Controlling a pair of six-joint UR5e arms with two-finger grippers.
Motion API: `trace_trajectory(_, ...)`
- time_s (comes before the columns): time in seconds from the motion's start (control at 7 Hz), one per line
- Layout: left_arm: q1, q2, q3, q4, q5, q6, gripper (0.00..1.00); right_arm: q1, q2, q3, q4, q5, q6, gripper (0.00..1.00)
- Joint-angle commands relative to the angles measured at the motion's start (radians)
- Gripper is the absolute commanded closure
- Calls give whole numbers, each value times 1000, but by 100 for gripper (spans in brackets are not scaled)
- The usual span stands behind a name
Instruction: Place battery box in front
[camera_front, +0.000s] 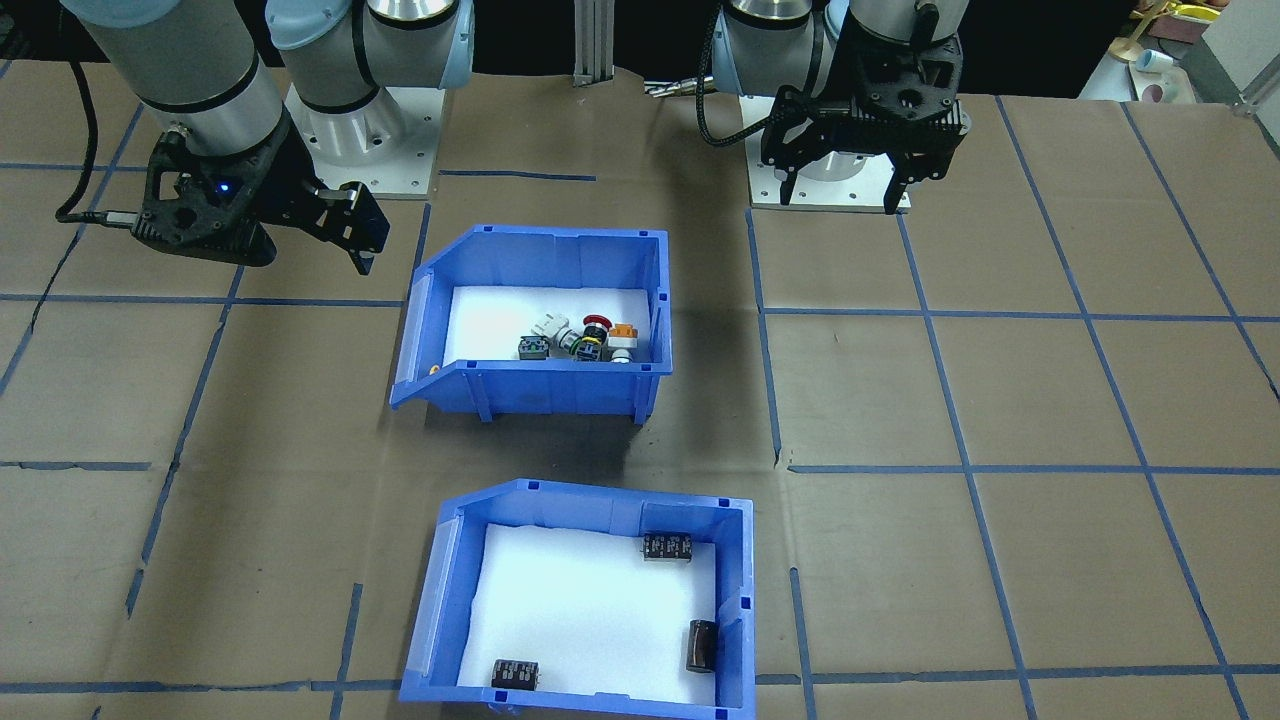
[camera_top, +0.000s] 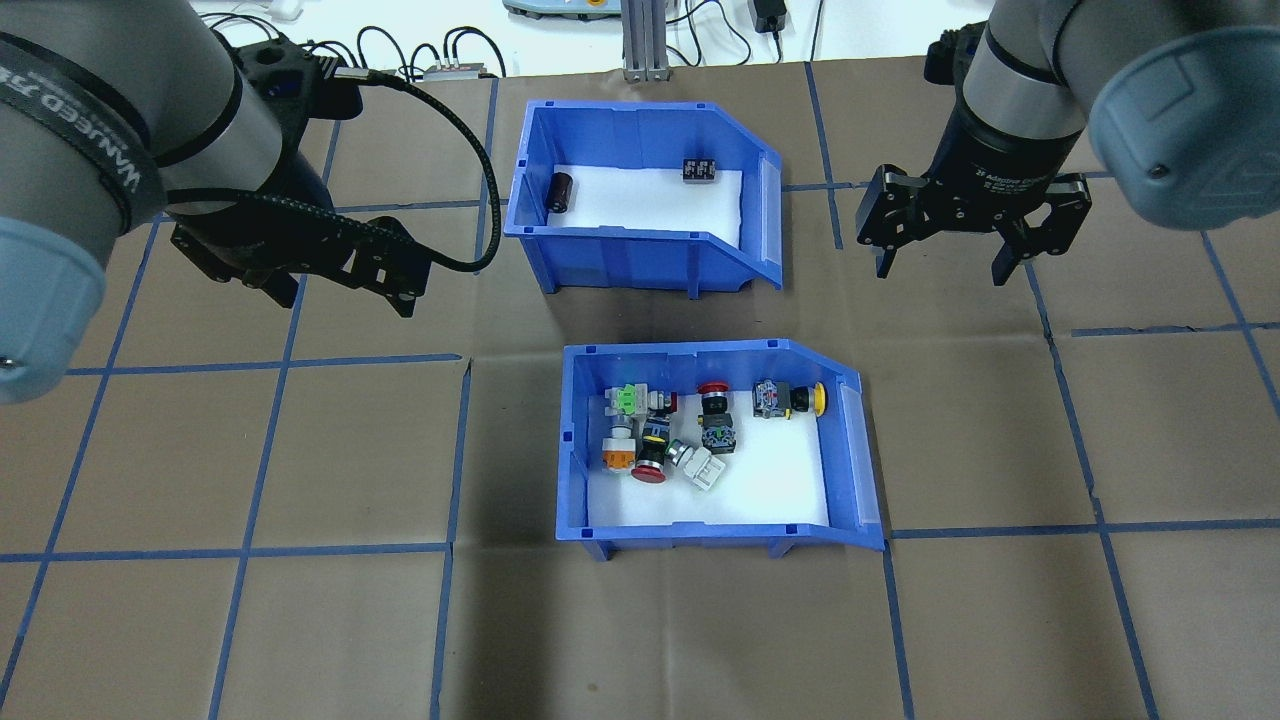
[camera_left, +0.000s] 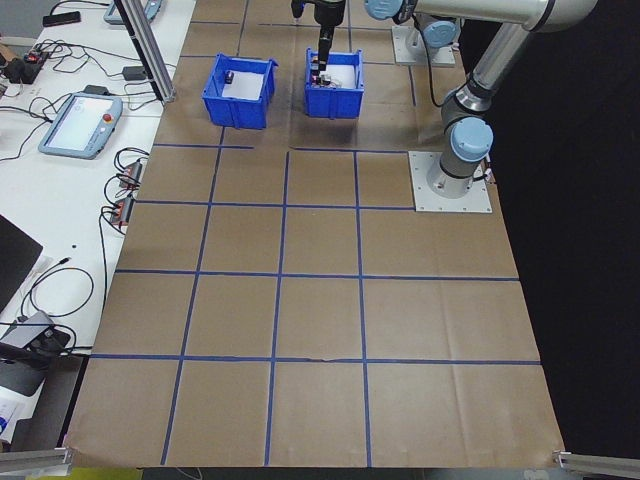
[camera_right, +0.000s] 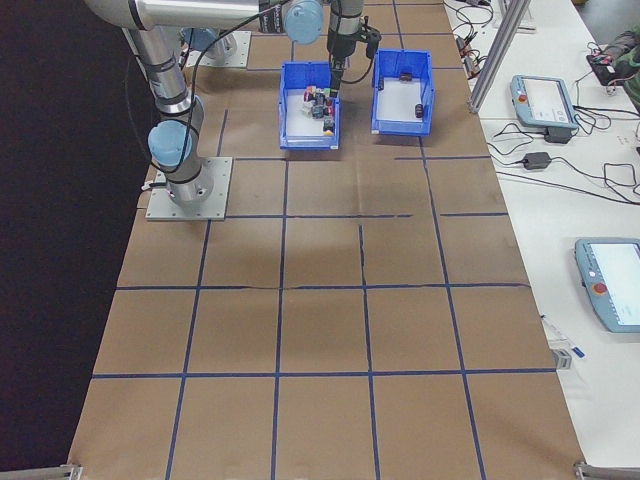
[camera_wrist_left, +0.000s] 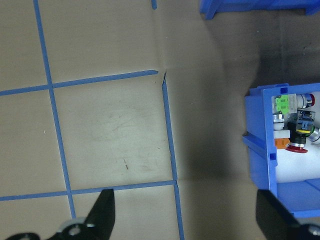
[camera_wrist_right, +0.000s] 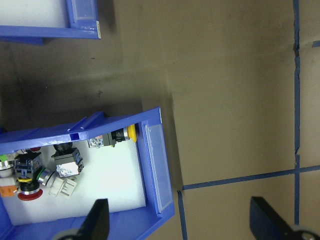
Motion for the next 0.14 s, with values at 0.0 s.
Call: trace_trajectory(0.0, 0, 0, -1, 0, 2, 2, 1, 0, 0, 0, 0, -1, 0, 0)
